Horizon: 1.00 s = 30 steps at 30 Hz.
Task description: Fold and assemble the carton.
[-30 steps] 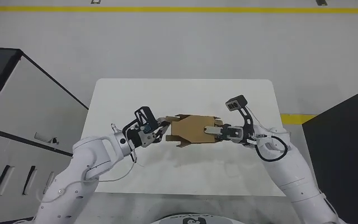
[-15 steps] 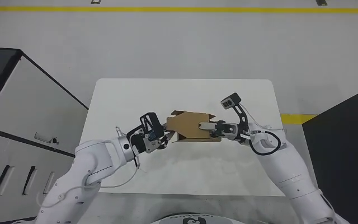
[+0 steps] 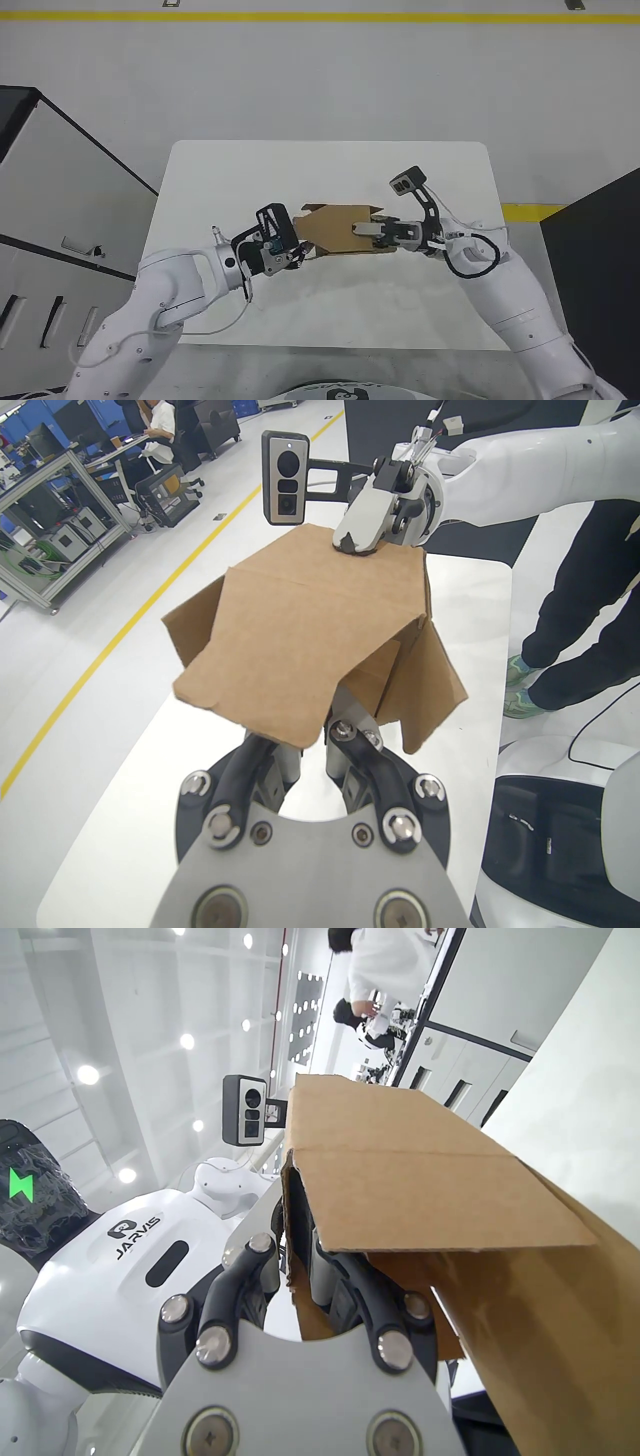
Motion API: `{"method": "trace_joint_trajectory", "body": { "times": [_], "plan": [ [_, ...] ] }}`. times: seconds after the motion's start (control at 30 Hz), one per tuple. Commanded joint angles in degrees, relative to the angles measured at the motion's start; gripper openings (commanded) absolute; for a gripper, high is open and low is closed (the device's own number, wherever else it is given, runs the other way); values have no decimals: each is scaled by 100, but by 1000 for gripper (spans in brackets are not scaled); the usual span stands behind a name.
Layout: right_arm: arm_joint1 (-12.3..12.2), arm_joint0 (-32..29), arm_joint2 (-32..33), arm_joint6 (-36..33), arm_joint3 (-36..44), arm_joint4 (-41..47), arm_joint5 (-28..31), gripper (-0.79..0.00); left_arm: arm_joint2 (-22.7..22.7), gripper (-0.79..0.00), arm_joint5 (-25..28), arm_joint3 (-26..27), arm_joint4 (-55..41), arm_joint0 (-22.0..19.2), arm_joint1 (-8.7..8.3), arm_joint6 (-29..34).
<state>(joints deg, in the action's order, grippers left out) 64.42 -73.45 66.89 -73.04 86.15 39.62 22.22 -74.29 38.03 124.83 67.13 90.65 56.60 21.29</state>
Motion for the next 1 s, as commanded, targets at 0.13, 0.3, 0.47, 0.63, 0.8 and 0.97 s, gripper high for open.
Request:
{"method": "trace_joint_trajectory", "body": {
  "times": [0.13,0.3,0.47,0.63,0.8,0.97],
  "plan": [
    [3,18,-33,-26,-45,2,-5,-785,57,-785,38,-53,-58,-37,-2,-6],
    [7,-31,8,-67,-161,253,109,-785,-68,-785,-101,-92,-157,-53,-8,-28],
    [4,-110,110,-297,-293,684,251,-785,-288,-785,-162,-54,-313,-26,-24,-83],
    [-1,-156,199,-464,-359,907,334,-785,-405,-785,-125,-33,-374,21,-41,-77],
    [8,-187,248,-581,-320,1202,321,-785,-425,-785,-160,-47,-358,54,-45,-100],
    [35,-235,293,-775,-293,1754,128,-785,-487,-785,-277,5,-456,90,-39,-302]
  ]
}}
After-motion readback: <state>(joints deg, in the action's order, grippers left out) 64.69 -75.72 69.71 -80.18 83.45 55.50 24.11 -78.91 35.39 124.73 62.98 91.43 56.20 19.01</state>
